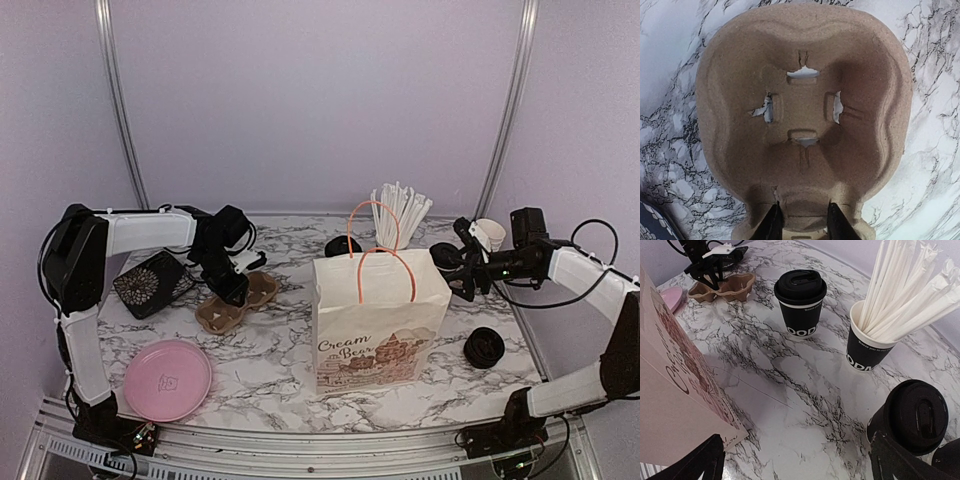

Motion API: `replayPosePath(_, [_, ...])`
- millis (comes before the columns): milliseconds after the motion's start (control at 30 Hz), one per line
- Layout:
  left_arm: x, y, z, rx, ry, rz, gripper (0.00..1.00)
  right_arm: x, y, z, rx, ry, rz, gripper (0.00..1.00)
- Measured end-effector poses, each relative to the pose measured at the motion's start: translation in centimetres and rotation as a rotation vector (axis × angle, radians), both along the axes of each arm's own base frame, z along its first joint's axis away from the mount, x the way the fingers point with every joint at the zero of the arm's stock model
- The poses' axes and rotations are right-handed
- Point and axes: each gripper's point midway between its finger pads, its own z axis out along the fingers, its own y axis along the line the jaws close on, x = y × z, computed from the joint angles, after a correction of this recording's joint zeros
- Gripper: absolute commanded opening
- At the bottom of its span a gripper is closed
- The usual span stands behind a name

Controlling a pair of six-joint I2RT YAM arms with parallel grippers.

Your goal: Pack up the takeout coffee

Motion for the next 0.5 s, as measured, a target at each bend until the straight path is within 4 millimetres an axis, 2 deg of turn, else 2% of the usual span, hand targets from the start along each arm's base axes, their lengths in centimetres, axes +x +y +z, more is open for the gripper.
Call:
replayPosePath(233, [-0.1,-0.1,0.1,-0.002,0.001,0.010,0.27,-0.1,0.0,-0.1,0.000,0.004,0.000,0.99])
replayPosePath(333, [-0.3,-0.2,1.1,-0.013,-0.010,0.018,0.25,-0.1,0.0,-0.1,0.000,0.005,0.000,0.99])
replayPosePath(433, [-0.6,-0.7,4.1,-0.047,-0.057,0.017,0.25,-0.1,0.0,0.0,0.000,0.004,0.000,0.99])
replayPosePath(500, [-0.6,-1.8,8.4,-0.099,-0.128,0.003,0.25,-0.1,0.0,0.0,0.001,0.005,0.001,0.99])
